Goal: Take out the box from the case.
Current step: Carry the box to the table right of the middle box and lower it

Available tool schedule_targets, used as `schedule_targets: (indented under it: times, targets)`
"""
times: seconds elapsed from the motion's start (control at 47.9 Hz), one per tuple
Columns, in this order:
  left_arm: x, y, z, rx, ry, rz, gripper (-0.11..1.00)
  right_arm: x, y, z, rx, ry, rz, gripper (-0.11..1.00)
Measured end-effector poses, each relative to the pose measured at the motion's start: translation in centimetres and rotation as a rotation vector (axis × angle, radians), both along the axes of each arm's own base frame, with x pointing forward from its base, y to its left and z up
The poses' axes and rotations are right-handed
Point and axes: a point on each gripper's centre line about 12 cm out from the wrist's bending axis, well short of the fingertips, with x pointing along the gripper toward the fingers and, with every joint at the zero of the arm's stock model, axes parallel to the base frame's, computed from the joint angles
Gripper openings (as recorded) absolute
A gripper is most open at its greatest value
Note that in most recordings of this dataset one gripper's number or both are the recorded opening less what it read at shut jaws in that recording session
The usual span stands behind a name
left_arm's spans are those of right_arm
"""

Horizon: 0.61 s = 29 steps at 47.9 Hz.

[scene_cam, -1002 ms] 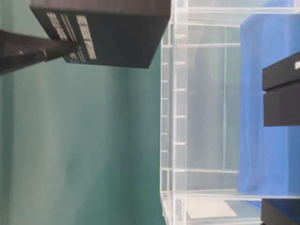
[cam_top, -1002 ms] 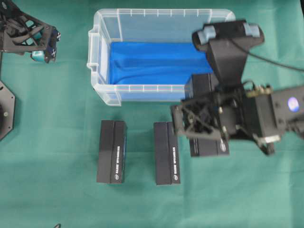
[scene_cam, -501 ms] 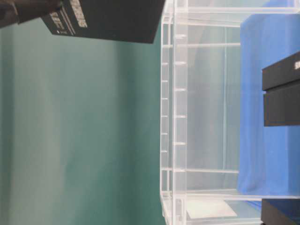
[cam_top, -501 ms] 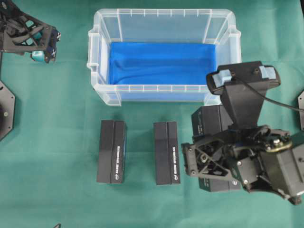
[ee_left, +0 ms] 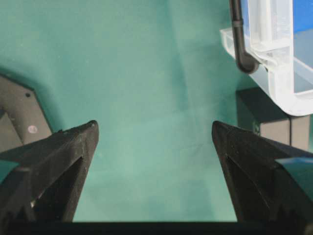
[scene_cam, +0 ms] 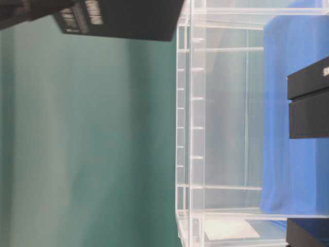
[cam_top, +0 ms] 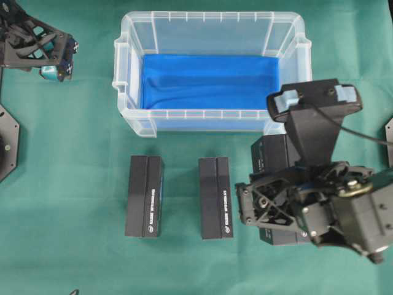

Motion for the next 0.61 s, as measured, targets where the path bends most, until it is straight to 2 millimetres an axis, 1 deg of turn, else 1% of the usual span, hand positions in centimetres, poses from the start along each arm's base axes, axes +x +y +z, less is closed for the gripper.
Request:
schedule_targets:
  times: [0.125,0.313,0.605]
  targets:
    - [0.0,0.0,0.0,0.0,0.0,0.0,1.0,0.2,0.1,-1.9,-0.015,0.036,0.0,0.65]
    - [0.0,0.0,0.0,0.0,0.0,0.0,1.0,0.5,0.2,-4.6,-0.015,0.033,-0.009,0.65]
    - [0.0,0.0,0.0,0.0,0.0,-0.002,1.0,0.2,0.1,-8.8,-0.013,0.035,-0.016,0.65]
